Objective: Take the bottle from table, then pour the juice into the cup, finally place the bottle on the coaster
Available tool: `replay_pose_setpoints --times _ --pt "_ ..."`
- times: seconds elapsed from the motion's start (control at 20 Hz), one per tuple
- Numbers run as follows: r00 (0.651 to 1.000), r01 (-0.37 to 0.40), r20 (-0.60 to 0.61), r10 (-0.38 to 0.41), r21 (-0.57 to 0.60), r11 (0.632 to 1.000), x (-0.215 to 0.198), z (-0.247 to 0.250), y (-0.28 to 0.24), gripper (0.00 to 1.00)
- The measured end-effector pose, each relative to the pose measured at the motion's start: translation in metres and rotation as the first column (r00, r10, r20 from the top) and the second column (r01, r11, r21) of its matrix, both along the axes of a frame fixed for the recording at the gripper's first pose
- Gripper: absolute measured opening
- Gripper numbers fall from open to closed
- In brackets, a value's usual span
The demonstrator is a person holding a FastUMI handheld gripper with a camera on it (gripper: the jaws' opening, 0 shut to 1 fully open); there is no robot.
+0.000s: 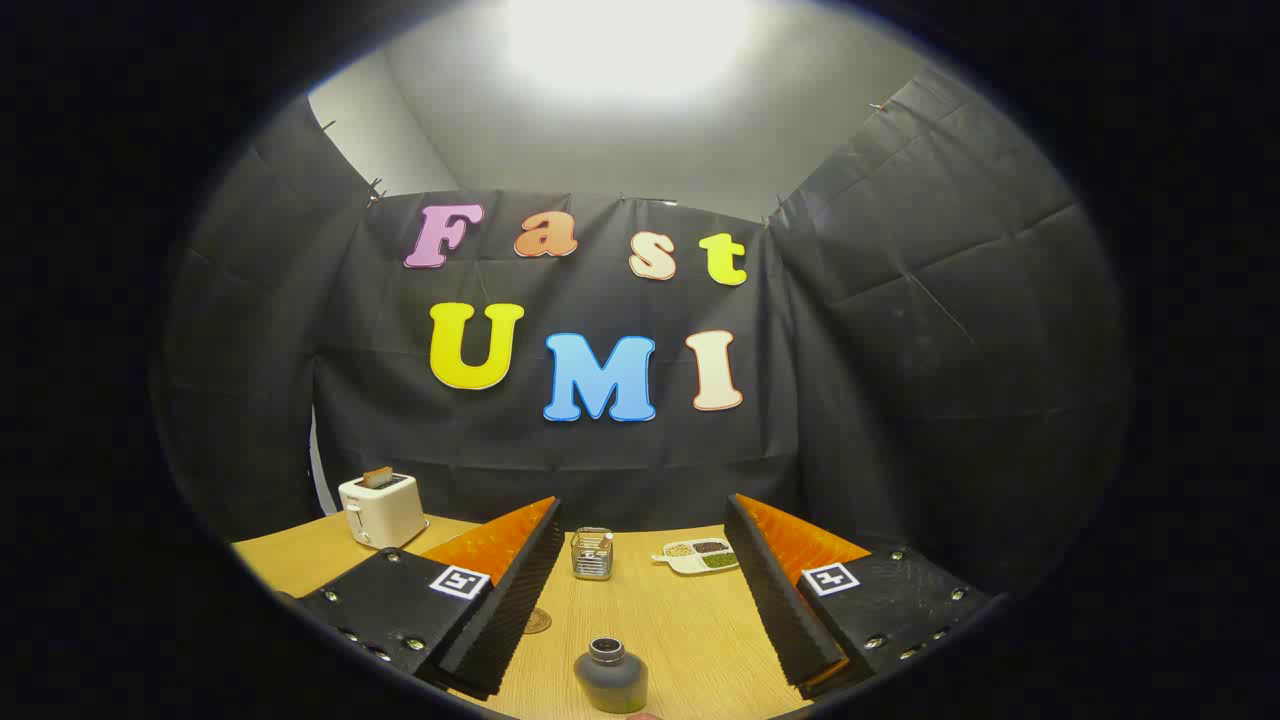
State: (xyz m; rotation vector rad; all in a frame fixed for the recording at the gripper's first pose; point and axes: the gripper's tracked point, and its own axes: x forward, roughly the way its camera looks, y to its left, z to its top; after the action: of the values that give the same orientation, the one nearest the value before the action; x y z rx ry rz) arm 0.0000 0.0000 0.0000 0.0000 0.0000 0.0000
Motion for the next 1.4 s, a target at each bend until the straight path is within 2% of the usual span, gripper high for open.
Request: replay_pose_setpoints --times 0.9,1.4 --pt "0.998 -0.049 0.040 0.047 0.033 0.998 -0.006 0.001 0.007 0.98" --pt "0.994 -0.100 -0.031 0.102 0.059 0.993 -0.006 -0.051 0.014 0.98"
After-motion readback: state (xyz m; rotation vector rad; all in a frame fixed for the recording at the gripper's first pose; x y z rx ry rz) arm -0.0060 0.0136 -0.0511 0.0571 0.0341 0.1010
